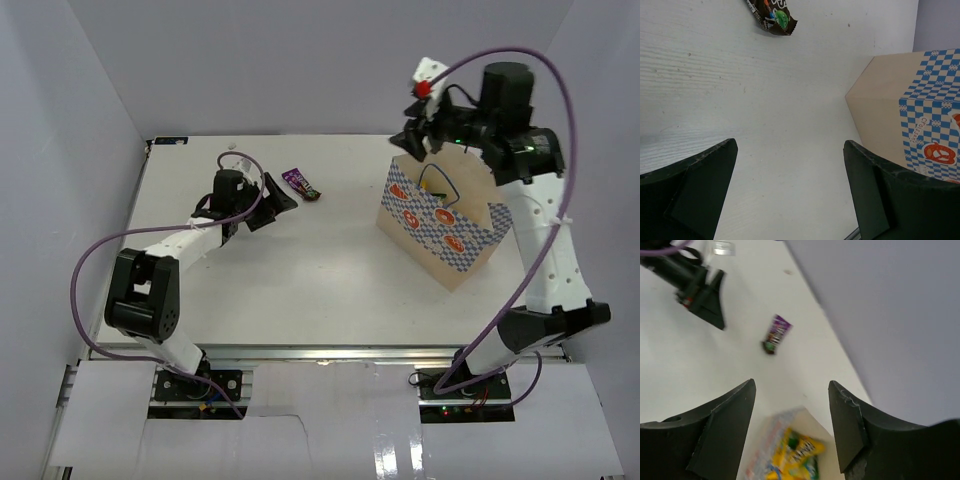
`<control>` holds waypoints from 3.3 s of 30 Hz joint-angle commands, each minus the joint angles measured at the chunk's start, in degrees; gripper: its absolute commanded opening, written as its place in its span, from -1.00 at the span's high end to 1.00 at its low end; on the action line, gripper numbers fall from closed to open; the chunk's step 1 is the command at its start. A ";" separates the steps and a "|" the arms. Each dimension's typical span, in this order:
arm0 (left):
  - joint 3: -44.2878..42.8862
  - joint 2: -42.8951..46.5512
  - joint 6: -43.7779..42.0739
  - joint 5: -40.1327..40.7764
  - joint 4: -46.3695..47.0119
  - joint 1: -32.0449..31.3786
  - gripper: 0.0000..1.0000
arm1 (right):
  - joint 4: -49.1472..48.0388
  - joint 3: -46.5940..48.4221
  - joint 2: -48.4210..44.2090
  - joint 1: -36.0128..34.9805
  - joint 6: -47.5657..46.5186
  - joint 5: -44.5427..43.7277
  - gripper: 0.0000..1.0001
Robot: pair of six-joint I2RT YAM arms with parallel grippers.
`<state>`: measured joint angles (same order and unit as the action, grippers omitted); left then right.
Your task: Place the snacks into the paper bag
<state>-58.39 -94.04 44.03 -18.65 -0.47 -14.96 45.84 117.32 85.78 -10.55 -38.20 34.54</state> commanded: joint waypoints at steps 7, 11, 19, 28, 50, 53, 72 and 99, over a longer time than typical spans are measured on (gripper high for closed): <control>13.47 28.59 -10.45 2.30 -10.06 -0.07 -0.96 | -6.63 -2.02 23.95 -24.52 25.06 -15.70 -0.38; 19.44 42.75 -9.41 4.59 -17.26 -0.24 -0.96 | -11.12 4.64 36.98 -25.66 35.28 -26.36 -0.57; 25.69 60.28 -2.03 5.12 -24.31 -0.33 -0.96 | -22.98 8.54 50.97 -25.40 37.14 -34.01 -0.87; 25.08 65.91 0.09 6.70 -29.67 -0.33 -0.96 | -34.31 9.59 57.12 -25.14 38.99 -33.58 -0.80; 23.15 67.14 2.29 7.32 -30.91 -0.42 -0.96 | -35.83 0.82 57.31 -25.14 40.57 -35.88 0.43; 23.58 68.02 2.46 7.49 -30.91 -0.33 -0.96 | -35.83 -2.00 54.15 -25.14 38.65 -31.15 0.65; 24.47 69.08 -3.69 8.37 -25.81 -0.33 -0.96 | -18.60 -16.59 -1.91 -13.91 11.29 4.05 0.84; 24.99 65.30 -5.80 3.27 -19.30 -0.33 -0.96 | -2.69 -25.22 -12.30 17.67 6.11 0.79 -0.39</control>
<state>-32.60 -29.74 38.79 -15.68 -19.16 -15.14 42.50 88.14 73.49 7.01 -31.88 34.13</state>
